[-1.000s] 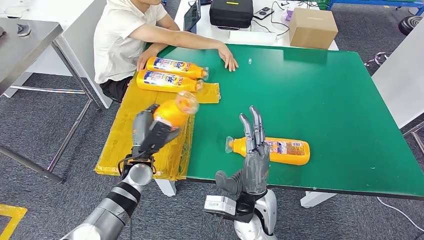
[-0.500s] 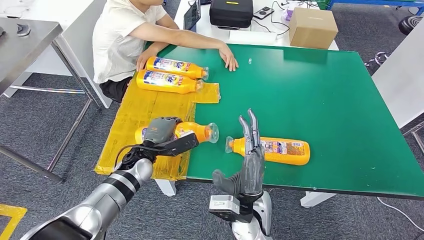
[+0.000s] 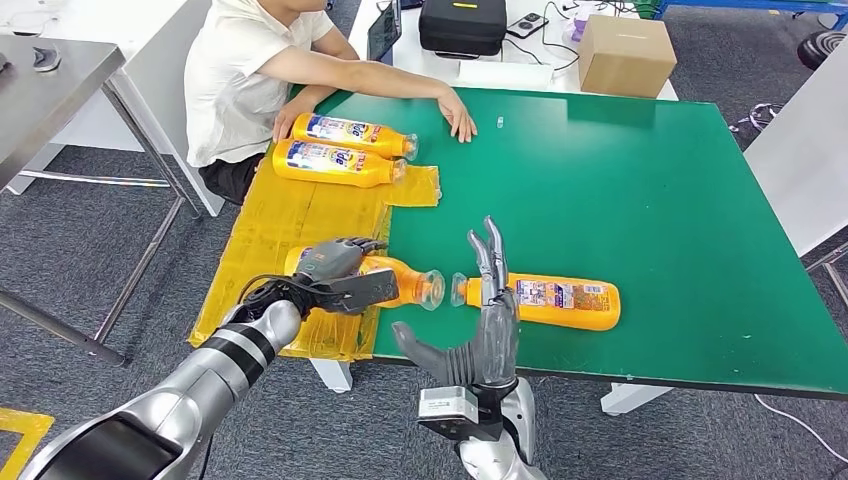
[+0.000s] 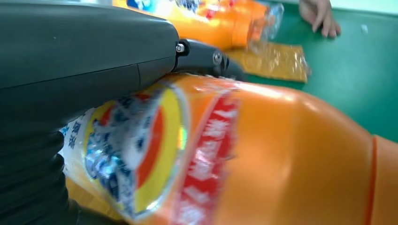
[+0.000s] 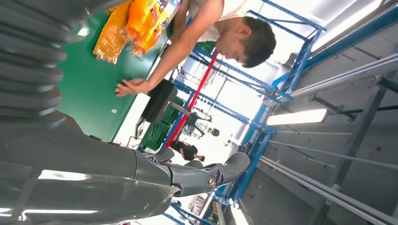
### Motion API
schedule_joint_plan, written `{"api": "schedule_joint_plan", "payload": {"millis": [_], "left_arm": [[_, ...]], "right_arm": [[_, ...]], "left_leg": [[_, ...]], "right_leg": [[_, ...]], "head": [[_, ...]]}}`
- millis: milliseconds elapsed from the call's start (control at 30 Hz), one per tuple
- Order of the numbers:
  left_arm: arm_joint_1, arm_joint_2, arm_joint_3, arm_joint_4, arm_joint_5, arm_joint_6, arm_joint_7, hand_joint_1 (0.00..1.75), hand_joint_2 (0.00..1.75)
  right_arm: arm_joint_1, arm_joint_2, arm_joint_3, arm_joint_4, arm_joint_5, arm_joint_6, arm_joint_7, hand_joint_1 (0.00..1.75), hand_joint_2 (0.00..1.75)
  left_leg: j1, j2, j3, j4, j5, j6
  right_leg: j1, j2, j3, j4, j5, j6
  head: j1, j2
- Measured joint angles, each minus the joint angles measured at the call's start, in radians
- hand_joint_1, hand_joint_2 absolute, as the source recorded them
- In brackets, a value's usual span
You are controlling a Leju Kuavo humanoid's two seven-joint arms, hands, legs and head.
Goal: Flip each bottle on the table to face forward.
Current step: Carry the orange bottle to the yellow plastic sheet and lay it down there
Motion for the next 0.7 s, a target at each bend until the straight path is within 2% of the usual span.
{"api": "schedule_joint_plan", "payload": {"millis": [167, 700], "left_arm": [[0.000, -0.001, -0.002, 0.032, 0.016, -0.052, -0.009, 0.00, 1.75], [-0.023, -0.001, 0.005, 0.090, 0.050, -0.118, 0.002, 0.00, 1.75]], "right_arm": [[-0.006, -0.007, 0.015, 0.017, -0.016, 0.000, 0.000, 0.00, 1.75], [-0.018, -0.019, 0.031, 0.057, -0.033, 0.000, 0.000, 0.00, 1.75]], "left_leg": [[0.000, 0.000, 0.000, 0.000, 0.000, 0.000], [0.000, 0.000, 0.001, 0.000, 0.000, 0.000]], "right_leg": [[0.000, 0.000, 0.000, 0.000, 0.000, 0.000], [0.000, 0.000, 0.001, 0.000, 0.000, 0.000]], "head": [[0.000, 0.000], [0.000, 0.000]]}}
